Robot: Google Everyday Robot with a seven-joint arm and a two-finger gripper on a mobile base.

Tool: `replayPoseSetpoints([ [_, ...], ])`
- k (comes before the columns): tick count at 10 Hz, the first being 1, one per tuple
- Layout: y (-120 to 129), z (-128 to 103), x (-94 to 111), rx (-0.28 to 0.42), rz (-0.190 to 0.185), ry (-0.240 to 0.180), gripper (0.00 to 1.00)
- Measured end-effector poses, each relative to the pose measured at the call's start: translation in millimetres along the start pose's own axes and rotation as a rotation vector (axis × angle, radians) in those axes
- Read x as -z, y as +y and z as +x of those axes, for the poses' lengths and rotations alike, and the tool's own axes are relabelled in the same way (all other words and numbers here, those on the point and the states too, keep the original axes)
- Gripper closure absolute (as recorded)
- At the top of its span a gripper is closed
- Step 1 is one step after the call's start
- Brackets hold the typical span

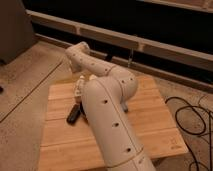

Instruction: Stand the bottle upright

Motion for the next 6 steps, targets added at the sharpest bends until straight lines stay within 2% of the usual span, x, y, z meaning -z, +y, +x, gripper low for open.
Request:
replayPoseSetpoints([
  [1, -3.7, 10.3, -6.2, -0.023, 0.006, 0.032, 0.35],
  [3, -4.6, 22.0, -15.9, -0.048, 0.007, 0.071, 0.35],
  [6, -2.5, 28.2, -28.9, -0.077, -0.001, 0.103, 0.35],
])
